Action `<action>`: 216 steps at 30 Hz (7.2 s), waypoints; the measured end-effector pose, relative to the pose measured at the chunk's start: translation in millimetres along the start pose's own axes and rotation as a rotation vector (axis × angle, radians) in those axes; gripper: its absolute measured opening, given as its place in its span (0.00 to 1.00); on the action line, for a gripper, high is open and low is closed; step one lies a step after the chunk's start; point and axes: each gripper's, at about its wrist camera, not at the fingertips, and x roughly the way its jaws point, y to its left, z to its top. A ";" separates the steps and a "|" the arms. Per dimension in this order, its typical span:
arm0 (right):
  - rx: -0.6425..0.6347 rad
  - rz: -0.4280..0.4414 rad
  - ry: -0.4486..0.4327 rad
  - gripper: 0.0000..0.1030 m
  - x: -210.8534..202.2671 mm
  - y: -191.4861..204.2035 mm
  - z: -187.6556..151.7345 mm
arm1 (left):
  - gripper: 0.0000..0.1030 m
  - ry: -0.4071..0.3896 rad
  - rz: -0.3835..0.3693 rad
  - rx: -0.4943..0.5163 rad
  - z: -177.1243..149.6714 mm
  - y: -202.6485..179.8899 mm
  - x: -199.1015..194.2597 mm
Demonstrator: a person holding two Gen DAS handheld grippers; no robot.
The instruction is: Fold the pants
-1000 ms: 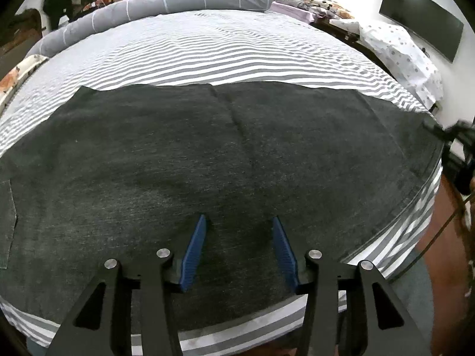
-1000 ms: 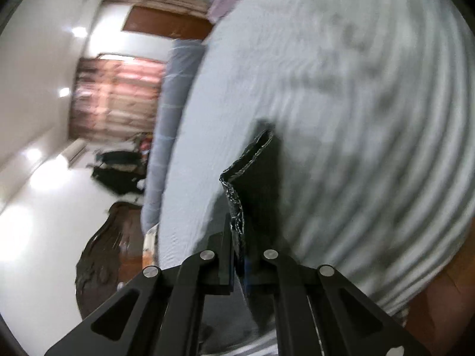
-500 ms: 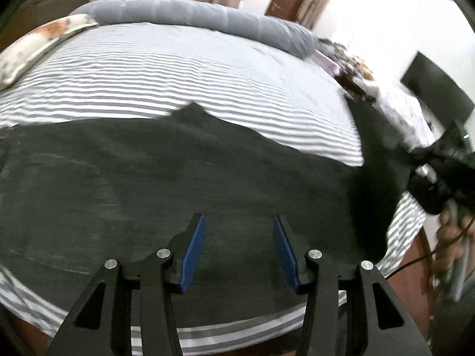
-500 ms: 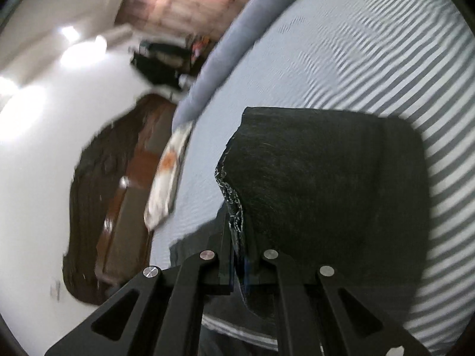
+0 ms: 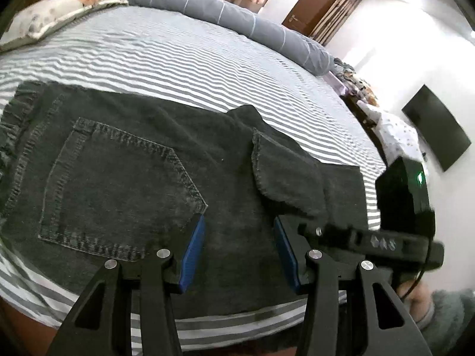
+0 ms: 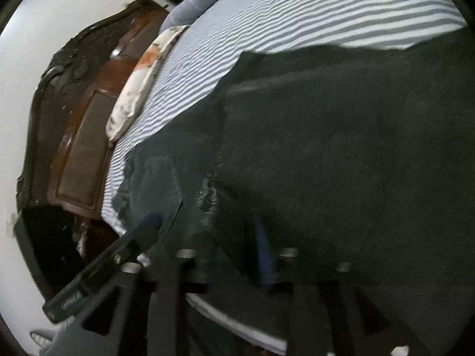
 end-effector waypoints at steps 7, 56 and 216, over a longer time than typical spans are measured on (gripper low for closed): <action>-0.008 -0.006 0.024 0.54 -20.4 5.5 -24.1 | 0.48 -0.029 -0.027 -0.017 11.3 -5.8 -2.7; -0.100 -0.623 -0.009 0.38 -127.5 -73.4 -54.2 | 0.51 0.097 0.133 0.325 -26.1 -93.0 74.0; 0.260 0.145 -0.225 0.86 -160.9 -117.4 11.8 | 0.43 0.094 -0.090 0.384 -63.1 -199.3 65.9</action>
